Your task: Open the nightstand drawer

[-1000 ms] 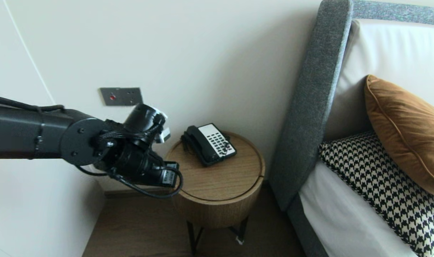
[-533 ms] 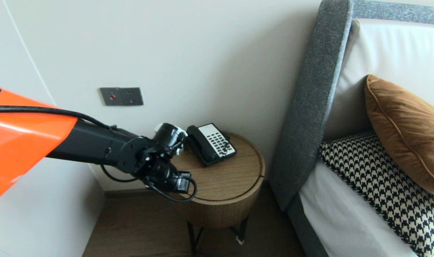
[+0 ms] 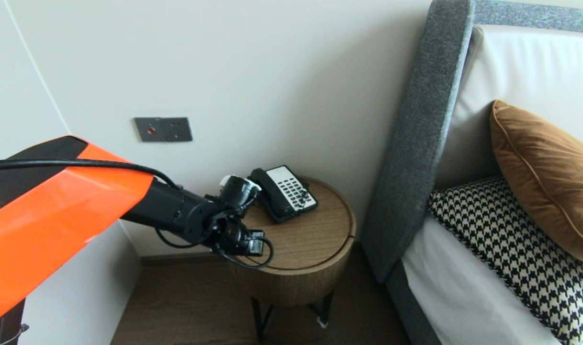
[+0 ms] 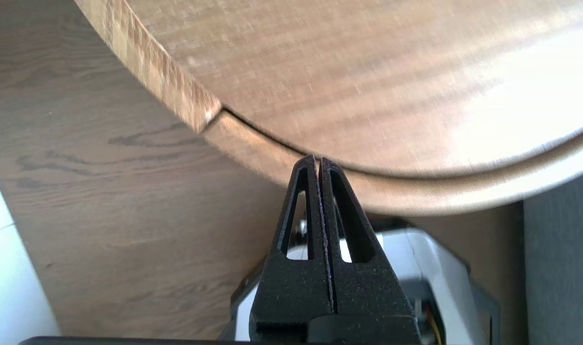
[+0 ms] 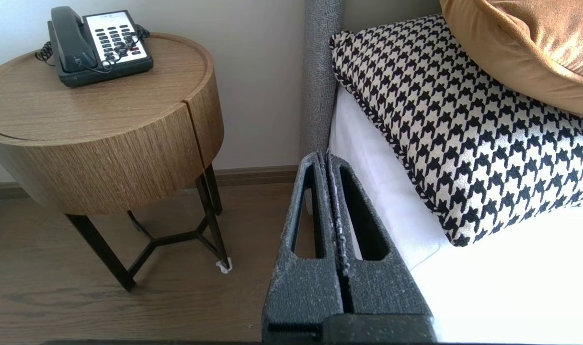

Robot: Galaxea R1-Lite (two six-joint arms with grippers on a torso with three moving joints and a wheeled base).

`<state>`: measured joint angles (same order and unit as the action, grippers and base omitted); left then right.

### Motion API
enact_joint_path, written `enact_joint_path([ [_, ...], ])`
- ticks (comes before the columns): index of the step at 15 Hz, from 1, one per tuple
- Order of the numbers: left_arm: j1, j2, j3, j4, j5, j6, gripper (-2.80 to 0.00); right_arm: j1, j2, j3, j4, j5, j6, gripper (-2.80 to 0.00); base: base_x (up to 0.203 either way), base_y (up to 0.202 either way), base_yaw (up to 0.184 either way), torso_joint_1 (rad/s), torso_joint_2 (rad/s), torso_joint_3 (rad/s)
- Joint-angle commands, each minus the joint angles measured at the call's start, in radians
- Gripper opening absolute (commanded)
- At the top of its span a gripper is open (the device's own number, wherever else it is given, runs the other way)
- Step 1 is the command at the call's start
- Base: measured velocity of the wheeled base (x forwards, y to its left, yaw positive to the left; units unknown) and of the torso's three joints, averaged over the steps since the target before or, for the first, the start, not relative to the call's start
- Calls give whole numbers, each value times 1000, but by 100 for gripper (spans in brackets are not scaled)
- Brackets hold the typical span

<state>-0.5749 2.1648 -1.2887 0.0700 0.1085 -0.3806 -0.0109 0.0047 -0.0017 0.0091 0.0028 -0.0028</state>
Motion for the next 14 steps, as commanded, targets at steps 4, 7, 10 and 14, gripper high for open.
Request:
enact_joint_path([
  [4,-6,53,-1,-27,3,-1,-280,0,1,0,0,0,0,-280,0,0,0,0,0,0],
  [7,-10,66,10,-27,3,-4,-280,0,1,0,0,0,0,-280,0,0,0,0,0,0],
  [10,-10,70,12,-28,3,-6,-280,0,1,0,0,0,0,-280,0,0,0,0,0,0],
  [14,-23,76,14,-29,2,-6,-280,0,1,0,0,0,0,-280,0,0,0,0,0,0],
])
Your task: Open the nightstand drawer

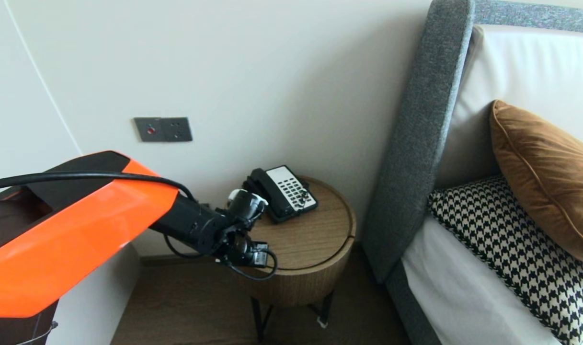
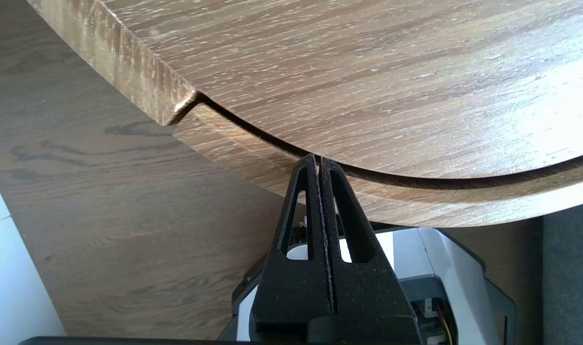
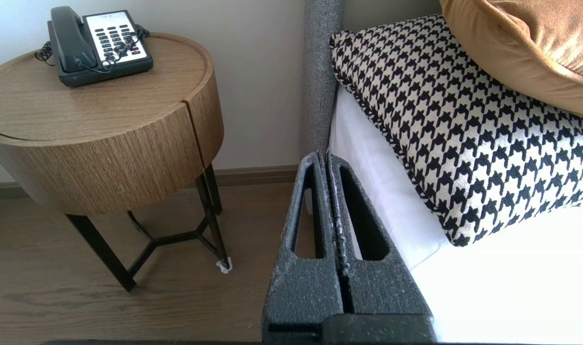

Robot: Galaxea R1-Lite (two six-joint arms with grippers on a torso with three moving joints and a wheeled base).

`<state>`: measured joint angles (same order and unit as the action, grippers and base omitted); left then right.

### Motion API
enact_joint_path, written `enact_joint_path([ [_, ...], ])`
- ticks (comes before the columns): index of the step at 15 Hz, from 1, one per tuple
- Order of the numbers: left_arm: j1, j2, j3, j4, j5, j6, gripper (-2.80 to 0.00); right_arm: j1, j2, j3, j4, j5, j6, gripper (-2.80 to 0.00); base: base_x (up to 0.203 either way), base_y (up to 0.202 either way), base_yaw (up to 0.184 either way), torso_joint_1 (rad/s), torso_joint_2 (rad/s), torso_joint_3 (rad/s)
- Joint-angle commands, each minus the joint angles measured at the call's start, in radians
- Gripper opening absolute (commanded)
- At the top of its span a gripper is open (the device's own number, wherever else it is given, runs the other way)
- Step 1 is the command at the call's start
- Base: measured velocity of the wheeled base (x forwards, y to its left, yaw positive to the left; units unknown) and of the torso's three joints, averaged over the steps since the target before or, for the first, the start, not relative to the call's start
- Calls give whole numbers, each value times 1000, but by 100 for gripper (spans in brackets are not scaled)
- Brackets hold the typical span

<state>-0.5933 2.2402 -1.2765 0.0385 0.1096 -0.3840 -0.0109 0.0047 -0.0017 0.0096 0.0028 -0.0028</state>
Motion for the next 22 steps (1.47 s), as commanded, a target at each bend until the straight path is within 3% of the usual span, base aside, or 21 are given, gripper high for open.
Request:
enact_joint_path([
  [1,-5,4,6,3,1,-3,-280,0,1,0,0,0,0,-280,0,0,0,0,0,0],
  [8,-31,-6,89,-23,2,-3,-280,0,1,0,0,0,0,-280,0,0,0,0,0,0],
  [17,-89,-56,316,-191,8,0,-280,0,1,0,0,0,0,-280,0,0,0,0,0,0],
  [22,-160,-56,442,-302,11,-4,-280,0,1,0,0,0,0,-280,0,0,0,0,0,0],
])
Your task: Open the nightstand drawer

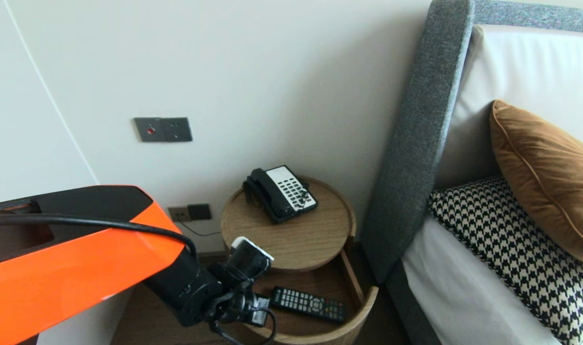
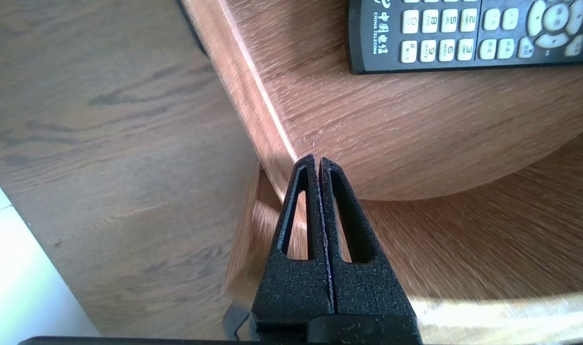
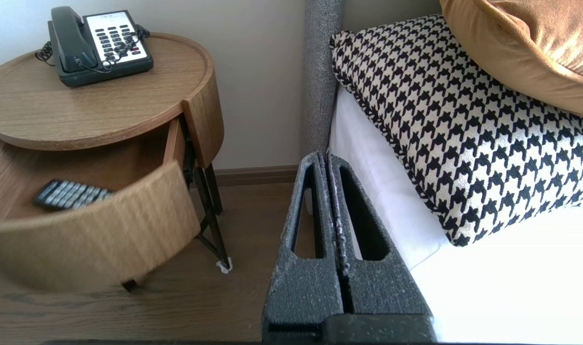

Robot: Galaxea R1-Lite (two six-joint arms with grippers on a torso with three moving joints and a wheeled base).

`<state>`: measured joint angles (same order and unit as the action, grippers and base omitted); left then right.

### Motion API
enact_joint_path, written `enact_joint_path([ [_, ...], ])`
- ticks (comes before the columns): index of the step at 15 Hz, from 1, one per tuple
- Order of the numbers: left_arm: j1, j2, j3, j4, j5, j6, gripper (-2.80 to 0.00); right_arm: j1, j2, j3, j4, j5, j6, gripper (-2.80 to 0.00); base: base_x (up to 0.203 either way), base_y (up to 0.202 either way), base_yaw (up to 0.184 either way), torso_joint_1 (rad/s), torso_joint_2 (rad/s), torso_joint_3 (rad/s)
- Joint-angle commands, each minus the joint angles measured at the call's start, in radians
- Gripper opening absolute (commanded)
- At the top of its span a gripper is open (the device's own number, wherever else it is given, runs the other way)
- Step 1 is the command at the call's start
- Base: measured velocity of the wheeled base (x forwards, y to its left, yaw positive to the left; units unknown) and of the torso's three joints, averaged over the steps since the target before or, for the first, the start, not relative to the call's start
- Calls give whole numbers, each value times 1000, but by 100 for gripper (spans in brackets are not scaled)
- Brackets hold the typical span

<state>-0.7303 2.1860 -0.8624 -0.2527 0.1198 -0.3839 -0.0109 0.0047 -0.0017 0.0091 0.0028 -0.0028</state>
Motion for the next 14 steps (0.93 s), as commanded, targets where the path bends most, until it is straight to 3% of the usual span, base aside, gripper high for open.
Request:
enact_joint_path([
  [1,-41,-2,46,-19,1,-5,-280,0,1,0,0,0,0,-280,0,0,0,0,0,0],
  [9,-117,-44,121,-71,26,-46,-280,0,1,0,0,0,0,-280,0,0,0,0,0,0],
  [14,-93,-150,62,-55,16,-34,-280,0,1,0,0,0,0,-280,0,0,0,0,0,0],
])
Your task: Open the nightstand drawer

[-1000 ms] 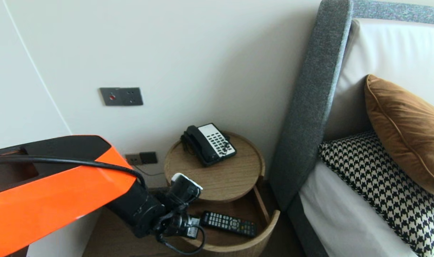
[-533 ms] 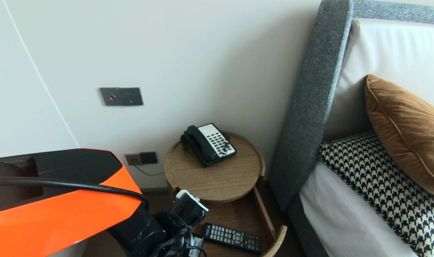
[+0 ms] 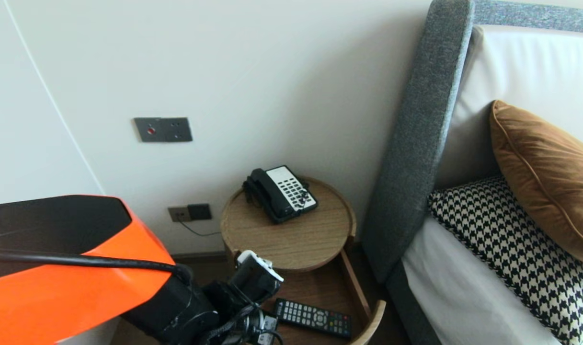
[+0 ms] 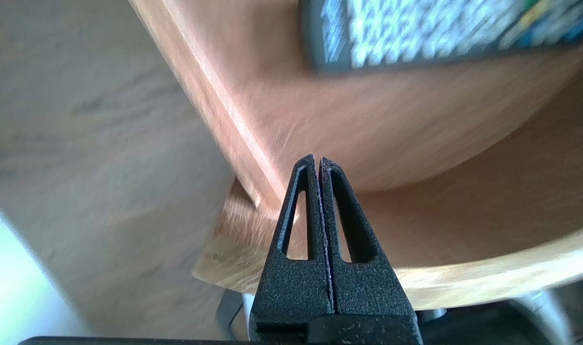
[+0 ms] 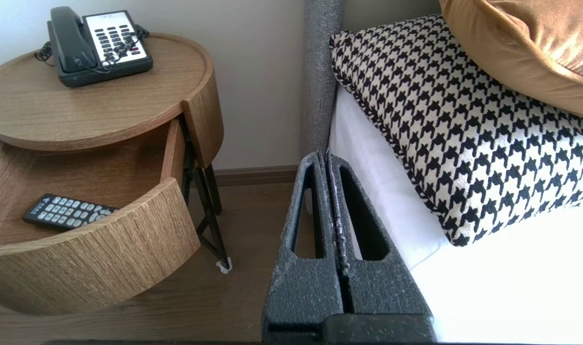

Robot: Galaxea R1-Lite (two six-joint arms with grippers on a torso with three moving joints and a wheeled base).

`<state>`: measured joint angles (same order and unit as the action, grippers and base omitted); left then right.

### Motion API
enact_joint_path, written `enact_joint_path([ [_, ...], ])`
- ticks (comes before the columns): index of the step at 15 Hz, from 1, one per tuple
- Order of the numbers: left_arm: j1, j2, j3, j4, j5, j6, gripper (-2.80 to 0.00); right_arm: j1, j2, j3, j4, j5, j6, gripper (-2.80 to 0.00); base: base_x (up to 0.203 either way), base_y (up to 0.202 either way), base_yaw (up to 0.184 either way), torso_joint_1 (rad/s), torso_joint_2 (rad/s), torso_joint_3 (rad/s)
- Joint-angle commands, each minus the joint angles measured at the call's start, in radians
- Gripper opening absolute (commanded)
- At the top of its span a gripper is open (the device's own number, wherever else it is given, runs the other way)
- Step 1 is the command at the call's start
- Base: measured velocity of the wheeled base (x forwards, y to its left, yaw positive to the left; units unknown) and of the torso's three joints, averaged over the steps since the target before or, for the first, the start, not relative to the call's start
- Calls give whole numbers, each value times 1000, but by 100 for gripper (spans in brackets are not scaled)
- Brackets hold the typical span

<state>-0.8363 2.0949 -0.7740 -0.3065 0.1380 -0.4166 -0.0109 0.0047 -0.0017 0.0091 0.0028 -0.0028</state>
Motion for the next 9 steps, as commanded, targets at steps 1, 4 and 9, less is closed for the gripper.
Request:
enact_joint_path([
  [1,29,-89,-48,4,-24,0,-280,0,1,0,0,0,0,-280,0,0,0,0,0,0],
  [4,121,-186,-118,7,-215,25,-280,0,1,0,2,0,0,-280,0,0,0,0,0,0],
  [9,219,-235,-110,4,-415,317,-280,0,1,0,0,0,0,-280,0,0,0,0,0,0],
])
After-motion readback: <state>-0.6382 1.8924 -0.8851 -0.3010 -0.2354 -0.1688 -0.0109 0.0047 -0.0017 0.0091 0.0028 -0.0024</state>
